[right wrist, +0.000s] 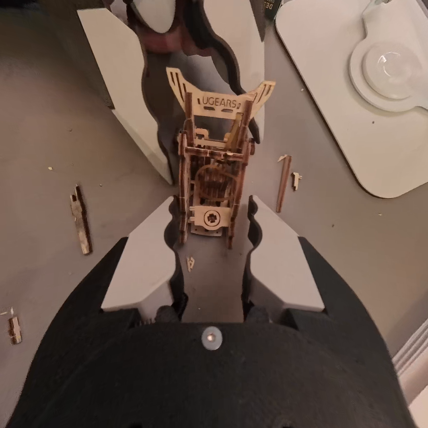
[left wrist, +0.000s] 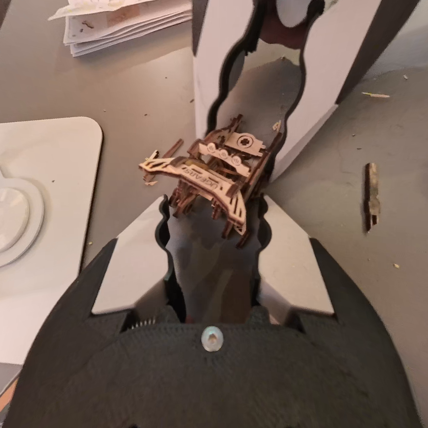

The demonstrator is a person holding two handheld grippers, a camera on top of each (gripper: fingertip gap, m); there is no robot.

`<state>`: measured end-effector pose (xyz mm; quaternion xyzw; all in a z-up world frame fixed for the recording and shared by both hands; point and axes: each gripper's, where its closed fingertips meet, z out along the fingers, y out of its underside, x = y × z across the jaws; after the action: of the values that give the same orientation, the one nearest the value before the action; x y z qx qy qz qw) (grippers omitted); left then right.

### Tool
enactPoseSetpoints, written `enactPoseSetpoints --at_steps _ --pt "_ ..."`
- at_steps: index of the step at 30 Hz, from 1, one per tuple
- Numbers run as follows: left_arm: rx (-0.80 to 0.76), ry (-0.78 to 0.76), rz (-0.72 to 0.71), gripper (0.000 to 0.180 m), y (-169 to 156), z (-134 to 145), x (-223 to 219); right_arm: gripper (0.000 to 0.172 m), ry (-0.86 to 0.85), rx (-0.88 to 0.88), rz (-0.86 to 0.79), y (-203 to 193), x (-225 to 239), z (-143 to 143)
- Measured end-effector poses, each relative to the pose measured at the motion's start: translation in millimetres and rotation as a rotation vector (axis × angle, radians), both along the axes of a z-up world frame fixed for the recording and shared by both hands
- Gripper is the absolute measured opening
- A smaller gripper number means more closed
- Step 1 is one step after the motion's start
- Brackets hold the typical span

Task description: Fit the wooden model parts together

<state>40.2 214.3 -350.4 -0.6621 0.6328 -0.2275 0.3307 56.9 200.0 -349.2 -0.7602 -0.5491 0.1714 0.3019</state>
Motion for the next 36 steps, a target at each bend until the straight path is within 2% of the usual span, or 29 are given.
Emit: enactPoseSetpoints --at_steps 2,16,18,21,22,25,27,36 --pt "-0.006 -0.005 0.008 0.073 1.3 -0.4 0.0 0.050 0.003 0.001 0.007 -1.8 -1.7 -1.3" --pt "-0.009 -0.005 0.014 0.069 1.7 -0.3 -0.4 0.047 0.043 -0.035 -0.007 -3.1 -3.1 -0.9" --pt "-0.018 -0.006 0.028 0.072 2.7 -0.5 -1.9 0.048 0.032 -0.017 -0.003 -2.5 -3.2 -0.9" --pt "-0.002 -0.011 0.028 0.072 4.9 0.5 -5.5 0.065 0.012 -0.003 -0.006 -2.9 1.0 0.5" --pt "-0.001 -0.017 0.024 0.070 4.9 1.4 -6.4 0.065 0.019 -0.006 -0.006 -3.9 2.4 2.2" --pt "-0.012 -0.032 0.021 0.066 4.8 3.6 -6.8 0.059 0.027 -0.010 -0.019 -3.7 4.6 1.6" --pt "-0.008 -0.021 0.020 0.065 4.5 1.8 -6.4 0.047 0.048 -0.003 -0.033 -1.6 1.1 2.3" --pt "-0.004 -0.008 0.017 0.059 4.1 0.3 -5.1 0.045 0.037 -0.001 -0.031 -0.5 -0.7 -0.2"
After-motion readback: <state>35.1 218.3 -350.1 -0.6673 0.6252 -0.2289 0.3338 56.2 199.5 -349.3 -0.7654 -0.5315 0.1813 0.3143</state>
